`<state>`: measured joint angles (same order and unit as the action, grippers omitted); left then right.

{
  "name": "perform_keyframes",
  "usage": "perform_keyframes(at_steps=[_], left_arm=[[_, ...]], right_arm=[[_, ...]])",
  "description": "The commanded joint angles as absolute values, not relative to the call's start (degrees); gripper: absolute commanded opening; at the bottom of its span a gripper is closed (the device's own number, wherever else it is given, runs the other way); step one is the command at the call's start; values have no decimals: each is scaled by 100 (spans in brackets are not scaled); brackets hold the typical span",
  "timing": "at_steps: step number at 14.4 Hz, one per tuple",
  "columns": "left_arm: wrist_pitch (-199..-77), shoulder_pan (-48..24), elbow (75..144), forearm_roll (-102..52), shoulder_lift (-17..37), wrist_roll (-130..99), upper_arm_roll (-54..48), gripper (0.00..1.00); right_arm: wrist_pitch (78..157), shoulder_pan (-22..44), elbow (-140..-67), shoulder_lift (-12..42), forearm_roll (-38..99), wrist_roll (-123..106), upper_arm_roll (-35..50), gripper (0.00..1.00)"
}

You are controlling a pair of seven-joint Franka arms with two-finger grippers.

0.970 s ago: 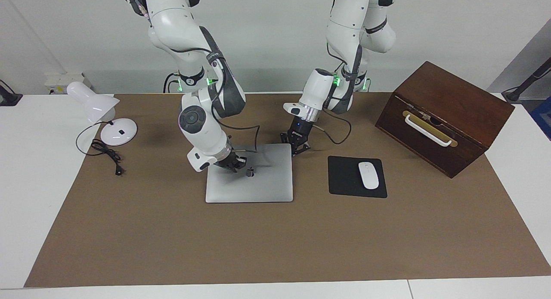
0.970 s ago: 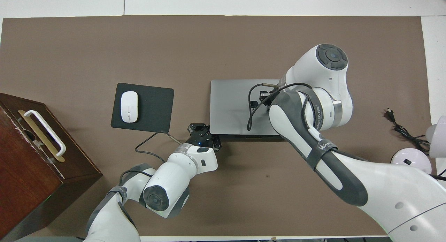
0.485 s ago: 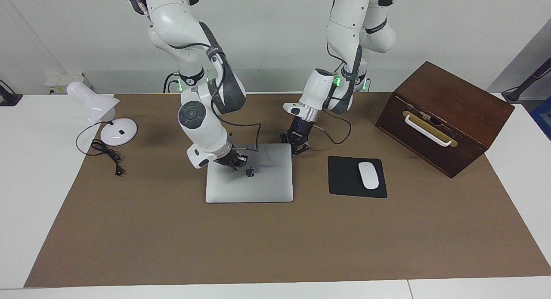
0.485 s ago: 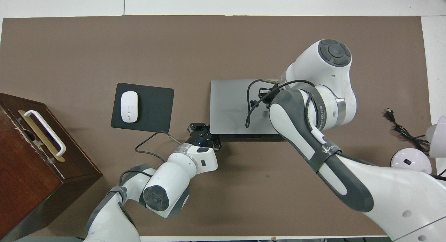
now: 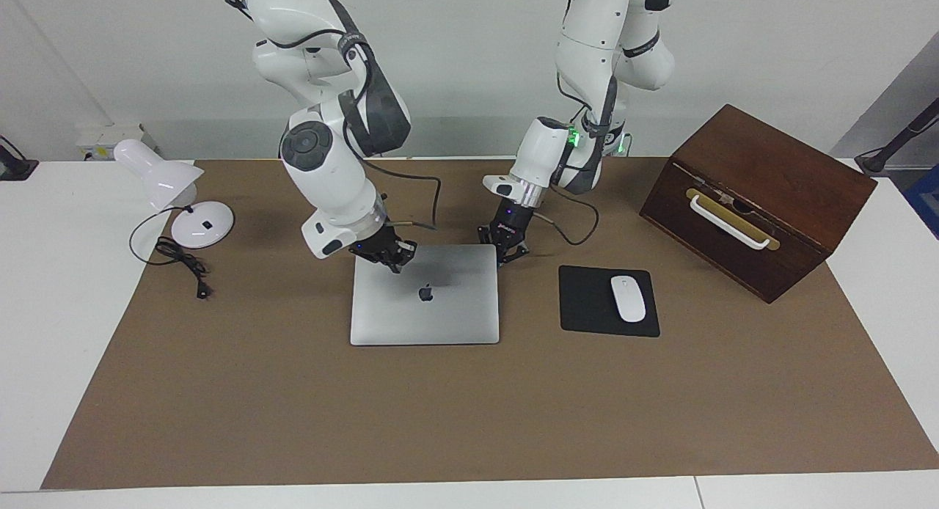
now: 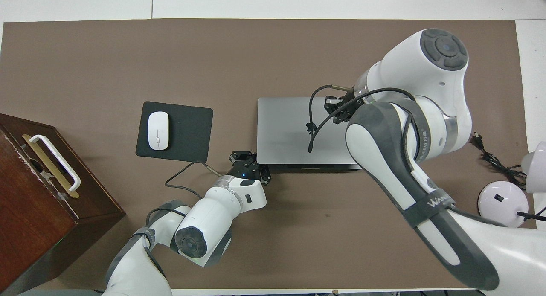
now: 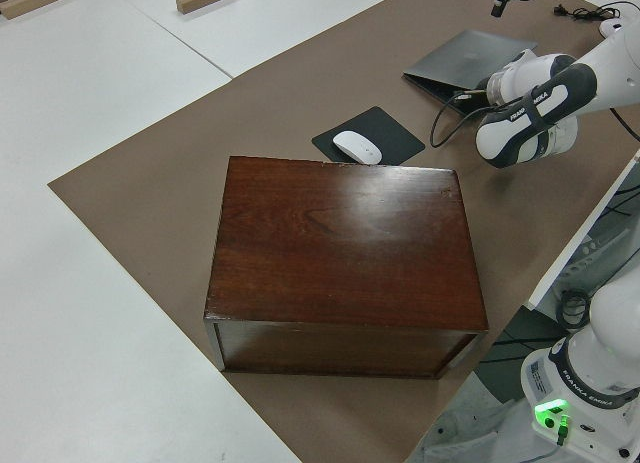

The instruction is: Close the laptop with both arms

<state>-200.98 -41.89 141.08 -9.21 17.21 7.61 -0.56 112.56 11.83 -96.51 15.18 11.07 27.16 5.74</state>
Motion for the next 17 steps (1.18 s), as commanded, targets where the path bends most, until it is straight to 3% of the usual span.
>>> perform_keyframes(at_steps=[1,7,10,12,13,15,17], left_arm=[[-20021,-4175,14370,-984,1776,414,18,0],[-19820,-4175,14379,-984,1513,229,9,0],[-19154,-4166,14379,-984,1100,123,9,0],[-18644,-4070,14379,-984,784,132,9,0],[-18407,-4043,14388,-984,643,149,9,0],[-17792,-4034,14379,-993,318,176,26,0],[-17072,-3991,14370,-993,-33,193,44,0]], right_arm=[[10944,871,-9615,1092,653,2147,606,0],[10065,-270,-9589,80,194,-5,598,0],[9923,-912,-9598,-158,193,-930,598,0],[9905,-1011,-9606,-342,185,-941,589,0],[9844,-1011,-9624,-412,176,-906,598,15],[9686,-1046,-9685,-579,193,-818,598,95],[9659,-1020,-9738,-615,193,-485,598,100]])
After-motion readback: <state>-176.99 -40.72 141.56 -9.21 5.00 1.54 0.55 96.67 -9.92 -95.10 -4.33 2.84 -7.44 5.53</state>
